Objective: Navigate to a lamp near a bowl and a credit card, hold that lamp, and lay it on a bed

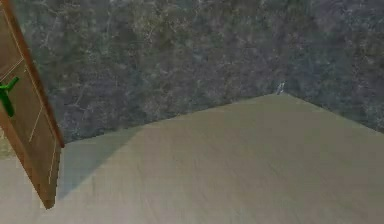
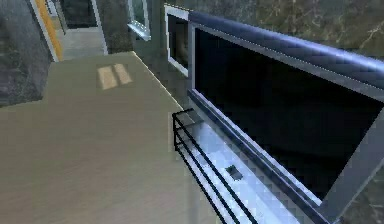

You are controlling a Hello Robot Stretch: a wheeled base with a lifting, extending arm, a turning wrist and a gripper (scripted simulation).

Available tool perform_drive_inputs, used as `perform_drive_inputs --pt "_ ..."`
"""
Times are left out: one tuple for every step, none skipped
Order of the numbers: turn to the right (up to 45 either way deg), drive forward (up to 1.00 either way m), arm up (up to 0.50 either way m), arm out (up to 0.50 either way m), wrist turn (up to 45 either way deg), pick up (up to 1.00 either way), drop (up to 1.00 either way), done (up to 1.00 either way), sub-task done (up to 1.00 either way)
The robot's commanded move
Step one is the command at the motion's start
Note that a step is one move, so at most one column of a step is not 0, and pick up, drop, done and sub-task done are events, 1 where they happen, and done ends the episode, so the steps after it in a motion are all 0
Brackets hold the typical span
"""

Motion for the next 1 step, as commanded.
perform_drive_inputs --pt "-45.0 0.0 0.0 0.0 0.0 0.0 0.0 0.0 0.0"
